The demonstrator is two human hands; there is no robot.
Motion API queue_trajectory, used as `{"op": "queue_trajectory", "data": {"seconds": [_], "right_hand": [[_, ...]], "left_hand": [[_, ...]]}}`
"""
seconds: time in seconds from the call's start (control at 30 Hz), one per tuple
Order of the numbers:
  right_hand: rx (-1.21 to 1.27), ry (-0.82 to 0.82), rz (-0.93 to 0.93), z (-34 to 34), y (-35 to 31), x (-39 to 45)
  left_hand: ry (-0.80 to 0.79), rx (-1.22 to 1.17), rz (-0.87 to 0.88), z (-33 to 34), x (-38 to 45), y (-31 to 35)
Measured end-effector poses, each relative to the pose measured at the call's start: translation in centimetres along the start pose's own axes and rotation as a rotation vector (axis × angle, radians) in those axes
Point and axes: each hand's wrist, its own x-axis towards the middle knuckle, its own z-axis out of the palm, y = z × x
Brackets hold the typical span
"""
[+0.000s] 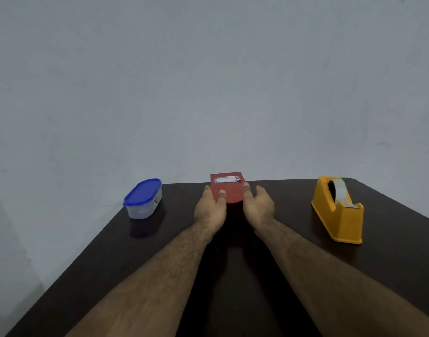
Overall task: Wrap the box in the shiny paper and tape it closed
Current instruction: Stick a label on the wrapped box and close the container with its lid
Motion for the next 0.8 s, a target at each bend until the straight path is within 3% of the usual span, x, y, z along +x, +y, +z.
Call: {"op": "queue_trajectory", "data": {"seconds": [0.17,0.27,0.4,0.5,0.63,0.8], "right_hand": [[-0.182,0.032,-0.123,-3.4,0.6,-0.7],[-0.250,0.139,-0.307,-6.8,0.9,-1.6],[-0.299,0.521,-0.537,-11.9,2.5,-2.9],[-0.278,0.673,-0.275,-15.6,3.9,-3.1],[-0.301,0.459,0.125,-18.5,5.8,-2.7],[-0.335,0.358,0.177,-19.8,6.4,-2.0]], "left_hand": [[0.137,0.144,0.225,-0.2,-1.3,0.9],[0.169,0.185,0.357,0.5,-3.2,2.4],[0.090,0.087,0.465,3.3,-6.6,5.3],[-0.086,-0.133,0.285,7.6,-8.5,6.5],[-0.405,-0.373,-0.062,13.5,-9.9,7.6],[-0.568,-0.547,-0.317,17.1,-10.1,9.7]]}}
